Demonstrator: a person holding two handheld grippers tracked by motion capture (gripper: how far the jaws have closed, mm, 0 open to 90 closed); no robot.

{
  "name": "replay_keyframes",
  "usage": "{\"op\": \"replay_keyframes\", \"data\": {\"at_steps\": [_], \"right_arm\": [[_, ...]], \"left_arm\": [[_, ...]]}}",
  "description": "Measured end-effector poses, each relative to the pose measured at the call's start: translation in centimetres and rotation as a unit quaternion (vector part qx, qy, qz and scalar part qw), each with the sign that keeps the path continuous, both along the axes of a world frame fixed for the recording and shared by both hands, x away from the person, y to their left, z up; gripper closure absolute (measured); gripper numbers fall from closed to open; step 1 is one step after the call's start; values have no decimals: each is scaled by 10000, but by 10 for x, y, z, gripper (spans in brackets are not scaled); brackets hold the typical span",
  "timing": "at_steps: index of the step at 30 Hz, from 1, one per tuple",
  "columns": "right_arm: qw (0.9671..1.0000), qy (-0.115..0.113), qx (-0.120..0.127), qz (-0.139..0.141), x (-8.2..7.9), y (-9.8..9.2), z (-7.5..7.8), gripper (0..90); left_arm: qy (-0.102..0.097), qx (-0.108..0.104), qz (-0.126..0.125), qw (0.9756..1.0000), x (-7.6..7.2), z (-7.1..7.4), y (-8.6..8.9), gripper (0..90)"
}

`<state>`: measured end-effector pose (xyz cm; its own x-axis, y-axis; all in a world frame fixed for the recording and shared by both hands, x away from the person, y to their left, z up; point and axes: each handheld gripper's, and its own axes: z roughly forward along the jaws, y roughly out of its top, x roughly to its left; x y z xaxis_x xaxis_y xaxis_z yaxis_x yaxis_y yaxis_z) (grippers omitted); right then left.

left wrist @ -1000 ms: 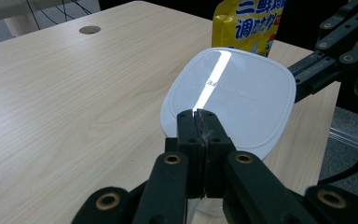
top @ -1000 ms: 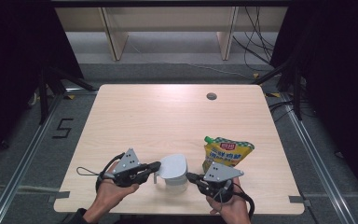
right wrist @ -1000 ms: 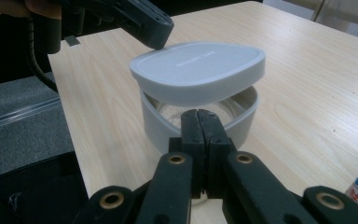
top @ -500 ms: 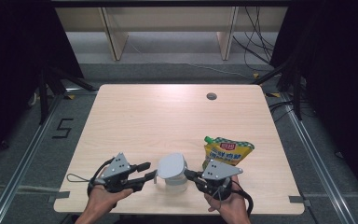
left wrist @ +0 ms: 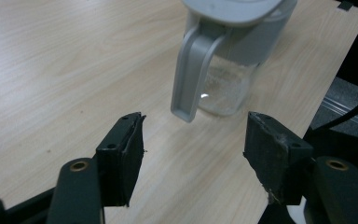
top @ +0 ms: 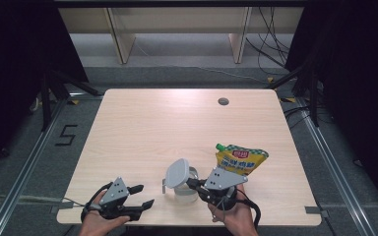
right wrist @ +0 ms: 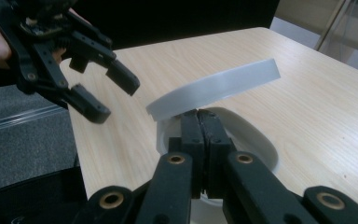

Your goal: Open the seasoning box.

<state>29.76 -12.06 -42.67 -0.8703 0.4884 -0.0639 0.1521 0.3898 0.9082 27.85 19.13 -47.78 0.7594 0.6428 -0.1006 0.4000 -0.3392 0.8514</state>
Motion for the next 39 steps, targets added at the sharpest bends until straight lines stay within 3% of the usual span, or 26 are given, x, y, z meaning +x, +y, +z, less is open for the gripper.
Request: {"op": "replay_keyframes", "data": {"at_steps": [1, 2, 4, 6, 7, 10, 11, 13, 18, 19, 23, 24, 25, 26, 27, 30, 32, 37, 39], "right_arm": [[10000, 12, -31, 48, 0, 1, 2, 900], [10000, -38, -1, 25, 0, 3, 2, 900], [10000, -40, -40, 72, -1, 5, 4, 900], [9999, -62, -34, 132, -1, 8, 5, 900], [9999, -72, -15, 123, -1, 10, 5, 900], [9997, -66, -83, 206, -1, 16, 5, 899], [9997, -95, -60, 205, -2, 20, 5, 897], [9995, -84, -119, 264, -3, 24, 6, 893], [9995, -128, -100, 279, -4, 25, 7, 879], [9996, -127, -98, 249, -4, 23, 7, 871], [9999, -115, -25, 119, -4, 10, 5, 805], [9999, -92, -15, 67, -4, 5, 4, 786], [10000, -86, -1, 33, -4, -1, 3, 756], [10000, -75, 37, -37, -4, -6, 1, 714], [9999, -28, 116, -78, -4, -11, -1, 688], [9997, 28, 170, -164, -5, -27, -5, 615], [9993, 131, 202, -269, -7, -36, -8, 574], [9982, 177, 322, -470, -11, -56, -15, 493], [9972, 360, 322, -574, -15, -65, -17, 469]], "left_arm": [[-93, 51, -69, 9999, 0, -1, 2, 362], [-59, 182, -85, 9998, -1, -1, 4, 358], [49, 110, 15, 9999, -4, -2, 6, 354], [-20, 248, -29, 9997, -6, -3, 9, 352], [-35, 192, -12, 9998, -7, -5, 9, 352], [40, 321, -54, 9995, -8, -8, 11, 352], [15, 271, -28, 9996, -8, -9, 10, 351], [192, 225, 64, 9995, -10, -10, 9, 347], [117, 286, 76, 9995, -8, -11, 9, 339], [110, 219, 92, 9997, -8, -13, 8, 336], [-47, 497, -4, 9988, -5, -17, 10, 322], [136, 488, 117, 9986, -8, -17, 8, 319], [90, 368, 98, 9992, -8, -19, 6, 317], [23, 549, 19, 9985, -6, -17, 7, 315], [2, 563, 37, 9984, -7, -17, 7, 313], [1, 540, 34, 9985, -6, -17, 7, 298], [-3, 390, 67, 9992, -6, -19, 6, 287], [121, 442, 187, 9988, -8, -18, 5, 254], [111, 447, 180, 9988, -8, -18, 5, 249]]}}
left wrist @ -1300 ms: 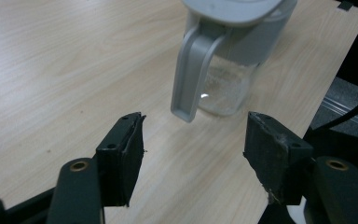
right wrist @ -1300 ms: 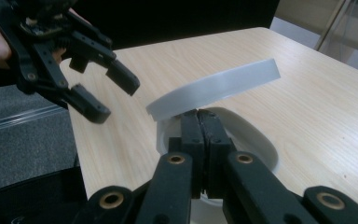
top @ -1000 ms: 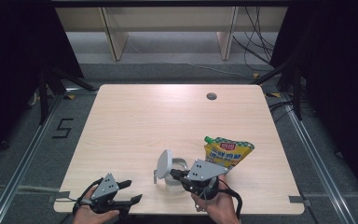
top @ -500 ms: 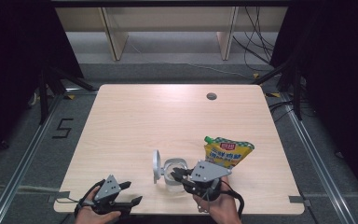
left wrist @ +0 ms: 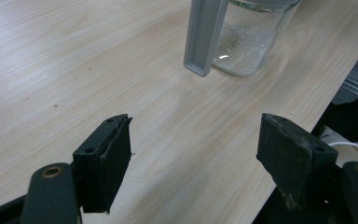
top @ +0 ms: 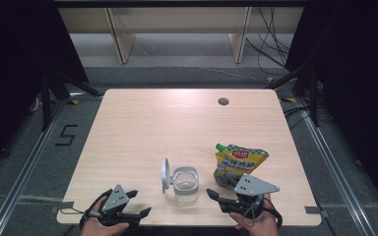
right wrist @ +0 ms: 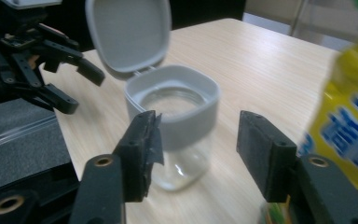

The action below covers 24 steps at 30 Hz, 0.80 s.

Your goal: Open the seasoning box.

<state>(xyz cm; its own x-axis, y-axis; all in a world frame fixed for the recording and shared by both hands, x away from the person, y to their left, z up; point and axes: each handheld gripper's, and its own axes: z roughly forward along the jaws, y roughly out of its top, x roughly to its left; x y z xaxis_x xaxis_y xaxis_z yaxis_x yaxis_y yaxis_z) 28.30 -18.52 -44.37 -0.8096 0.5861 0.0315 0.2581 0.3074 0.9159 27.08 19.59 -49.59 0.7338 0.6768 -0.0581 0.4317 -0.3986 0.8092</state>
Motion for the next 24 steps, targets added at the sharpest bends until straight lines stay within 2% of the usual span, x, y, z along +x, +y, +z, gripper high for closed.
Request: {"op": "replay_keyframes", "data": {"at_steps": [1, 2, 3, 4, 5, 7, 8, 9, 11, 12, 13, 14, 15, 16, 18, 19, 20, 21, 22, 24], "right_arm": [[10000, 45, 5, -69, -2, -4, -1, 457], [10000, -70, 4, -27, -1, -8, -2, 447], [9999, -117, 6, -113, -2, -13, -4, 436], [9998, -17, -15, -199, -4, -17, -4, 423], [9998, 86, 23, -186, -5, -20, -5, 417], [9995, 99, 41, -293, -6, -28, -7, 405], [9996, 96, 16, -264, -6, -32, -9, 400], [9994, 97, 34, -336, -7, -35, -10, 395], [9992, 144, -21, -374, -8, -41, -12, 390], [9989, 157, 18, -447, -9, -44, -13, 385], [9981, 293, 68, -543, -11, -46, -13, 381], [9984, 157, 12, -541, -9, -49, -15, 376], [9984, 132, -4, -544, -8, -52, -16, 372], [9974, 322, 33, -643, -11, -53, -16, 372], [9972, 266, 45, -698, -8, -58, -19, 361], [9960, 461, 77, -764, -11, -59, -19, 361], [9965, 357, 36, -750, -9, -62, -21, 360], [9955, 492, 59, -804, -11, -63, -21, 357], [9952, 513, 41, -832, -11, -65, -22, 354], [9960, 366, 5, -817, -9, -69, -24, 335]], "left_arm": [[-21, -6, 16, 10000, 0, -1, 0, 241], [-25, -18, 10, 10000, 0, -1, -1, 238], [-128, 156, -82, 9998, 2, 0, 1, 236], [-96, 199, -122, 9997, 3, 0, 1, 231], [14, 57, 22, 10000, 1, -1, -2, 227], [-133, 181, -134, 9997, 4, -1, 0, 227], [-34, 43, -31, 10000, 2, -2, -2, 226], [-29, -32, 16, 10000, 1, -2, -4, 226], [0, 42, -5, 10000, 2, -1, -3, 226], [-5, -13, 21, 10000, 2, -2, -4, 226], [-32, -4, 25, 10000, 2, -2, -4, 225], [-23, -6, 27, 10000, 2, -3, -5, 225], [-51, -11, 10, 10000, 2, -3, -5, 225], [-149, 37, -82, 9998, 3, -2, -4, 225], [-134, 116, -99, 9998, 3, -1, -3, 224], [-134, 86, -90, 9998, 3, -2, -3, 223], [-171, 70, -87, 9998, 3, -2, -3, 222], [-48, -36, 33, 10000, 1, -3, -5, 222], [-38, -46, 25, 10000, 1, -3, -4, 222], [-33, -17, 43, 10000, 1, -2, -4, 221]]}}
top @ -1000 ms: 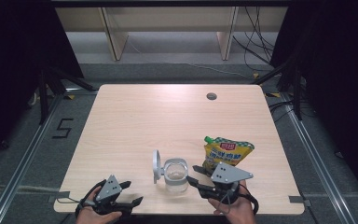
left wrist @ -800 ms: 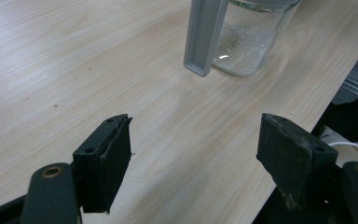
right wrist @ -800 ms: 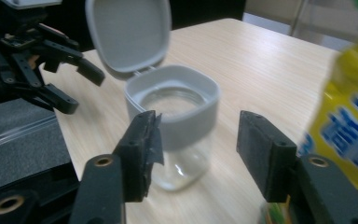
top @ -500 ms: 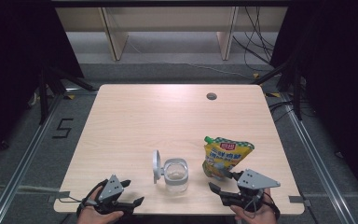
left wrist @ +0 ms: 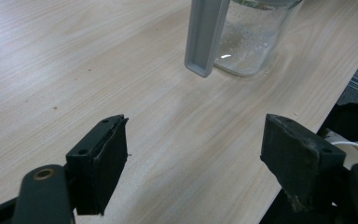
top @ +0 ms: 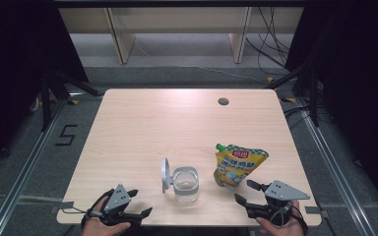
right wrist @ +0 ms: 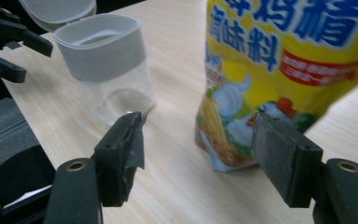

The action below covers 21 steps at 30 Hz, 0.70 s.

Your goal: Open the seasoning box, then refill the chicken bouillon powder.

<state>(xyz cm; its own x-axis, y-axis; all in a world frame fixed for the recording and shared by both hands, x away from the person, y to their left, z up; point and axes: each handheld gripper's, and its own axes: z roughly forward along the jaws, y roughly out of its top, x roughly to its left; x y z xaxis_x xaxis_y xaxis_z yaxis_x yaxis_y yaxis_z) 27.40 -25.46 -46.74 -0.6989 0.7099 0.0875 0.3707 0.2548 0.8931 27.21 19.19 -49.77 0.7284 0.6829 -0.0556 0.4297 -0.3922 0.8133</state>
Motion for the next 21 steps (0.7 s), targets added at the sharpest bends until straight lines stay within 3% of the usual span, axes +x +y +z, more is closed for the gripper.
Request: {"op": "replay_keyframes", "data": {"at_steps": [2, 3, 6, 7, 8, 9, 10, 12, 14, 15, 16, 17, 18, 20, 21], "right_arm": [[9996, 267, 12, -130, -1, -3, -2, 303], [9998, 145, -68, -125, 2, -7, -4, 288], [9989, 358, -11, -295, 4, -13, -10, 228], [9988, 318, -93, -363, 6, -17, -12, 222], [9989, 236, -23, -413, 7, -18, -13, 209], [9983, 323, 4, -488, 8, -20, -13, 175], [9985, 166, 9, -515, 11, -23, -15, 153], [9985, 155, -45, -514, 13, -26, -15, 158], [9985, 121, 4, -526, 16, -27, -18, 157], [9984, 181, 48, -529, 16, -27, -18, 157], [9988, 72, -1, -480, 19, -29, -19, 157], [9988, 99, 16, -478, 20, -29, -18, 157], [9987, 49, 7, -508, 21, -29, -19, 157], [9987, 67, 82, -493, 22, -28, -19, 157], [9991, -115, 35, -396, 26, -29, -20, 157]], "left_arm": [[-8, 48, -32, 10000, 0, 0, 1, 221], [-10, 58, -37, 10000, 0, 0, 1, 221], [-2, 68, -27, 10000, 1, 1, 0, 220], [8, 37, -29, 10000, 1, 0, 0, 219], [-20, 49, -33, 10000, 0, 0, 0, 219], [-11, 46, -30, 10000, 0, 0, 0, 219], [-101, 177, -130, 9997, 2, 1, 2, 219], [-34, 84, -14, 10000, 0, 1, 1, 219], [-118, 299, -187, 9993, 2, 2, 5, 218], [-117, 301, -180, 9993, 2, 2, 5, 218], [-68, 194, -93, 9997, 1, 1, 3, 218], [-28, 49, -5, 10000, 0, 0, 0, 218], [-98, 179, -86, 9998, 1, 1, 2, 218], [-120, 175, -115, 9997, 2, 0, 1, 218], [-139, 273, -155, 9994, 2, 0, 3, 218]]}}
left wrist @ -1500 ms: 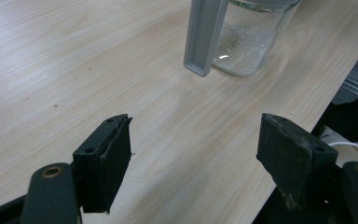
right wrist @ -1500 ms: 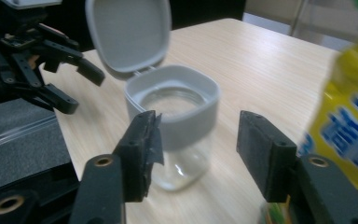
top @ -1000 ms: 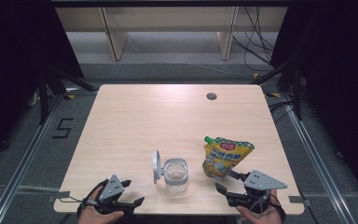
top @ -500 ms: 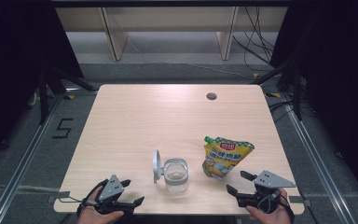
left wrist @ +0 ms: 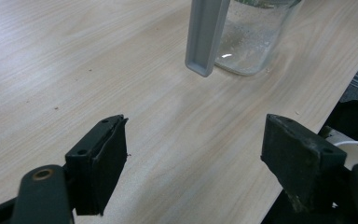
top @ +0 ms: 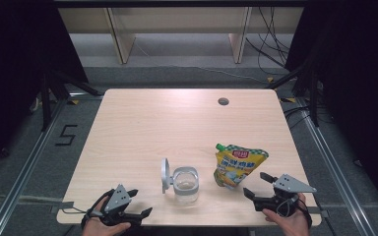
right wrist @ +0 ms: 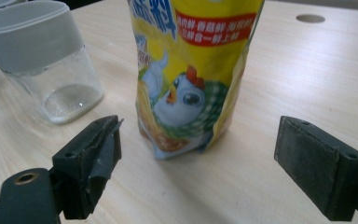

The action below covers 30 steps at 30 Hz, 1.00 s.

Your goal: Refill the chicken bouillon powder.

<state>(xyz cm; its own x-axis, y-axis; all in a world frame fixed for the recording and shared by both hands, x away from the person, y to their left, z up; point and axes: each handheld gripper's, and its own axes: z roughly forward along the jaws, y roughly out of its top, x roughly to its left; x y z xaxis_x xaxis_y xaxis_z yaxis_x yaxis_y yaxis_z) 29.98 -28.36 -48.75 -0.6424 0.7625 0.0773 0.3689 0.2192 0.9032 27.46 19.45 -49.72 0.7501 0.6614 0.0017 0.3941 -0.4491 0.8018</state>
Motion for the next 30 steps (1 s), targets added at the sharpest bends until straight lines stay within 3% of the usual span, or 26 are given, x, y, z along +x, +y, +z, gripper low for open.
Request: {"op": "replay_keyframes", "data": {"at_steps": [2, 3, 5, 6, 7, 8, 9, 10, 12, 13, 15, 18, 19, 20, 22, 23, 24, 25, 27, 28, 30], "right_arm": [[10000, 47, 47, 36, 1, 2, 1, 157], [9999, -36, -30, 100, 4, 3, 0, 157], [9999, 53, 20, 88, 6, 6, -1, 157], [9995, -161, -139, 223, 11, 5, -3, 160], [9999, -38, -52, 132, 12, 7, -3, 158], [9997, -134, -59, 170, 16, 6, -4, 159], [9998, -89, -4, 205, 18, 6, -5, 159], [9998, 23, 17, 182, 19, 7, -5, 160], [9997, -110, 2, 219, 26, 7, -8, 160], [9997, -4, 53, 239, 27, 8, -8, 160], [9990, -306, -57, 333, 33, 8, -8, 162], [9988, -269, 93, 403, 36, 12, -8, 166], [9989, -196, 113, 405, 36, 14, -8, 170], [9981, -346, 55, 510, 39, 13, -8, 172], [9983, -282, 125, 486, 40, 15, -9, 178], [9979, -416, 68, 495, 42, 14, -9, 180], [9977, -292, 211, 567, 42, 17, -10, 184], [9976, -362, 159, 573, 44, 16, -10, 189], [9979, -248, 161, 578, 44, 18, -11, 200], [9968, -502, 78, 618, 49, 17, -11, 210], [9958, -564, 91, 712, 52, 18, -11, 228]], "left_arm": [[86, -1, 62, 9999, -1, -1, 0, 218], [112, 6, 63, 9999, -1, -1, 0, 218], [28, 67, -8, 10000, 0, -1, 1, 218], [22, 58, -8, 10000, 0, -1, 1, 218], [121, -4, 65, 9999, -1, -2, 0, 218], [88, 64, 42, 9999, -1, -1, 0, 218], [98, -133, 144, 9998, -2, -3, -3, 218], [82, -6, 113, 9999, -1, -2, -1, 218], [76, -7, 113, 9999, -1, -2, -1, 218], [68, 77, 64, 9999, 0, -2, 0, 218], [74, 61, 75, 9999, 0, -2, 0, 218], [111, 61, 73, 9999, -1, -2, 0, 218], [115, -28, 124, 9999, -1, -3, -1, 218], [106, -53, 121, 9999, -1, -3, -1, 218], [116, -41, 113, 9999, -1, -3, -1, 218], [117, -48, 102, 9999, -1, -4, -1, 218], [128, 45, 49, 9999, -1, -3, 0, 218], [147, 72, 56, 9999, -1, -3, 0, 218], [147, 70, 56, 9999, -1, -3, 0, 218], [147, 69, 56, 9999, -1, -3, 0, 218], [116, 94, 49, 9999, -1, -3, 0, 218]]}}
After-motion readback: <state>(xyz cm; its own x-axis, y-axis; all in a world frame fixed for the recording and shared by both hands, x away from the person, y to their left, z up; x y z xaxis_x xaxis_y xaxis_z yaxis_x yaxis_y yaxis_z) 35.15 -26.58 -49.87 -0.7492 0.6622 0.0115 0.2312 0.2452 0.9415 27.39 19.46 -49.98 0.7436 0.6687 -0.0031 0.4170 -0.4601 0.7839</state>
